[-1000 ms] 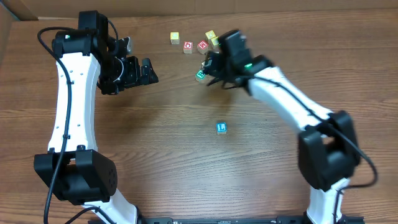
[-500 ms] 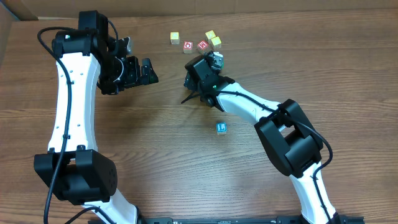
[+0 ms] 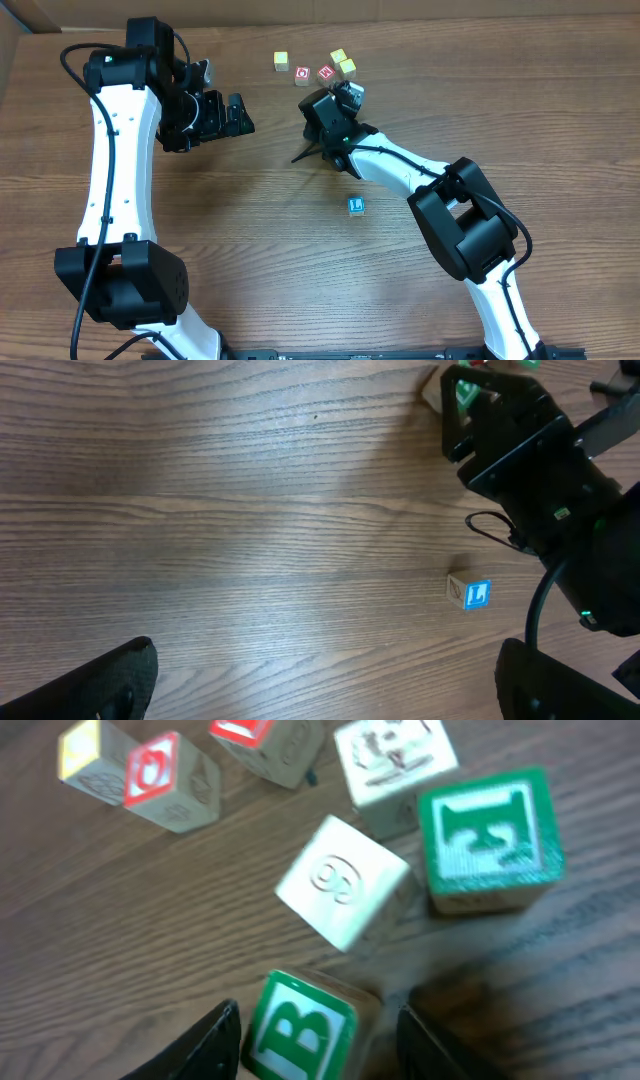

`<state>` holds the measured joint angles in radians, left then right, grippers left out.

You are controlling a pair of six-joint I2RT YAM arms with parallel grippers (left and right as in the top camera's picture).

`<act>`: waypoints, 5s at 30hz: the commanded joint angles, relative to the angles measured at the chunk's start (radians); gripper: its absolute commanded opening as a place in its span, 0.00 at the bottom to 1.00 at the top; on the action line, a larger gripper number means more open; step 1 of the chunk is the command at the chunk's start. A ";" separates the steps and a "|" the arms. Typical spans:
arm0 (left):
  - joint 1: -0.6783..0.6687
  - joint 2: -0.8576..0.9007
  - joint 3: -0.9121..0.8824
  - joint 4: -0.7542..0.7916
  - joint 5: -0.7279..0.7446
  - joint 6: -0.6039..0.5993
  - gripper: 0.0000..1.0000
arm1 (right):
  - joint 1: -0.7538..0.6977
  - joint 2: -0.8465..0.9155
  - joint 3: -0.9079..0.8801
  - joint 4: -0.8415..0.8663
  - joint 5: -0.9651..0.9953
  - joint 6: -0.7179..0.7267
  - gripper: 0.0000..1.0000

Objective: Flip 5 blocks

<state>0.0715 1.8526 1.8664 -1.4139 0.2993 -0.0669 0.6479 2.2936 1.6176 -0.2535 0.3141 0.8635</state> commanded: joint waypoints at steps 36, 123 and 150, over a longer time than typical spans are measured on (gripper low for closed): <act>-0.006 0.011 0.020 0.002 -0.004 0.011 1.00 | -0.021 -0.137 0.016 -0.257 -0.144 -0.191 0.55; -0.006 0.011 0.020 0.002 -0.004 0.011 1.00 | 0.177 -0.271 -0.140 -0.587 -0.237 -0.157 0.40; -0.006 0.011 0.020 0.002 -0.004 0.011 1.00 | 0.249 -0.229 -0.123 -0.361 -0.290 -0.205 0.04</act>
<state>0.0715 1.8526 1.8664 -1.4136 0.2993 -0.0669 0.8730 2.0308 1.5116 -0.6231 0.0299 0.6613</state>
